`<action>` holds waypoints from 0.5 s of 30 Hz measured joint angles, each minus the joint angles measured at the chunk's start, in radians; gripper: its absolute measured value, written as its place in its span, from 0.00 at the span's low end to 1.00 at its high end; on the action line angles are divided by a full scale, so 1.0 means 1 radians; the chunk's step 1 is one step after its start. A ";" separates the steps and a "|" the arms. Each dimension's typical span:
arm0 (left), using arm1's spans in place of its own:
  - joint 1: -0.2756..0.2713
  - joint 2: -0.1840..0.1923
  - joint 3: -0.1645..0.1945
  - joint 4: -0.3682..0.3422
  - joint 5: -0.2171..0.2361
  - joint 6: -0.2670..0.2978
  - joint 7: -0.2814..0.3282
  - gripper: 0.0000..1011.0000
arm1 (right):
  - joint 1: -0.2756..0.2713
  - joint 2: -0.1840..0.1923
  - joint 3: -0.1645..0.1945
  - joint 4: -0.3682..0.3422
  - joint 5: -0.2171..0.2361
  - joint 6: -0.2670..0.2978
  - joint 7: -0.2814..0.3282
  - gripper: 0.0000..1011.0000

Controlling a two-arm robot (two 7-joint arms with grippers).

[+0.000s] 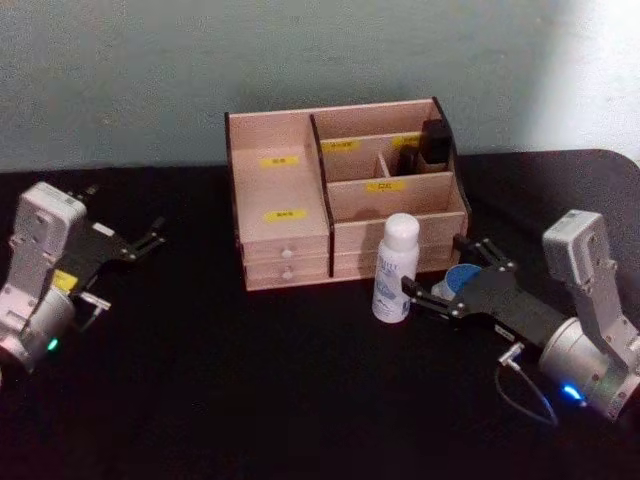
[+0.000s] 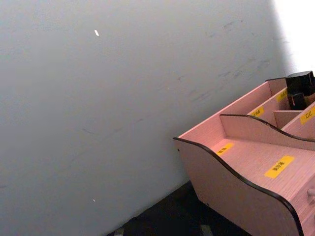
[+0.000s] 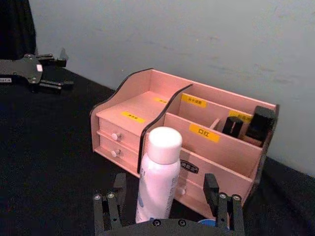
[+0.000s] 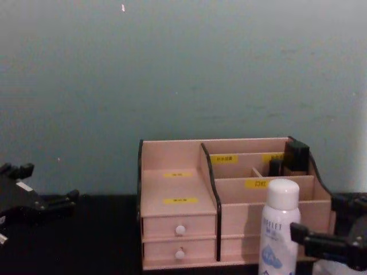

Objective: Pick up the facial cleanser and watermelon frost from the table and place them into the tiered storage box.

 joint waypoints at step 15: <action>0.000 0.000 0.000 0.000 0.000 0.000 0.000 0.99 | 0.057 -0.077 -0.016 0.095 -0.051 0.022 0.032 0.99</action>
